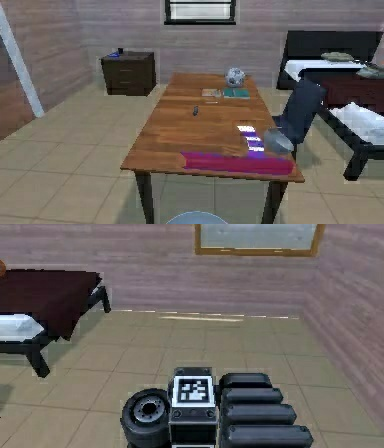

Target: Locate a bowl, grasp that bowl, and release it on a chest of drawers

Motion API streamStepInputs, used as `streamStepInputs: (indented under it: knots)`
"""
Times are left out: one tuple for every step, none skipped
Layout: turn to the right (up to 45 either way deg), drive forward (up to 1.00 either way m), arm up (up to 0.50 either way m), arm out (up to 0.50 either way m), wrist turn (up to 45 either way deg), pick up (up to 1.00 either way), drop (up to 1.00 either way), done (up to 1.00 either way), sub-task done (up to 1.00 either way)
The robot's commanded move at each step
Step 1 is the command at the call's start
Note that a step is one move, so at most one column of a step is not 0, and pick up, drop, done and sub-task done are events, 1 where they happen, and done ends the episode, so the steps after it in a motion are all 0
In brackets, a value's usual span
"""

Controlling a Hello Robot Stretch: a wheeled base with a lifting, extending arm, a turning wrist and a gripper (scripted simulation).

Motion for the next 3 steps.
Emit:
streamStepInputs:
  knots:
    - [-45.0, 0.0, 0.0, 0.0, 0.0, 0.0, 0.0, 0.0, 0.0]
    - [-15.0, 0.0, 0.0, 0.0, 0.0, 0.0, 0.0, 0.0, 0.0]
    - [0.0, 0.7, 0.0, 0.0, 0.0, 0.0, 0.0, 0.0, 0.0]
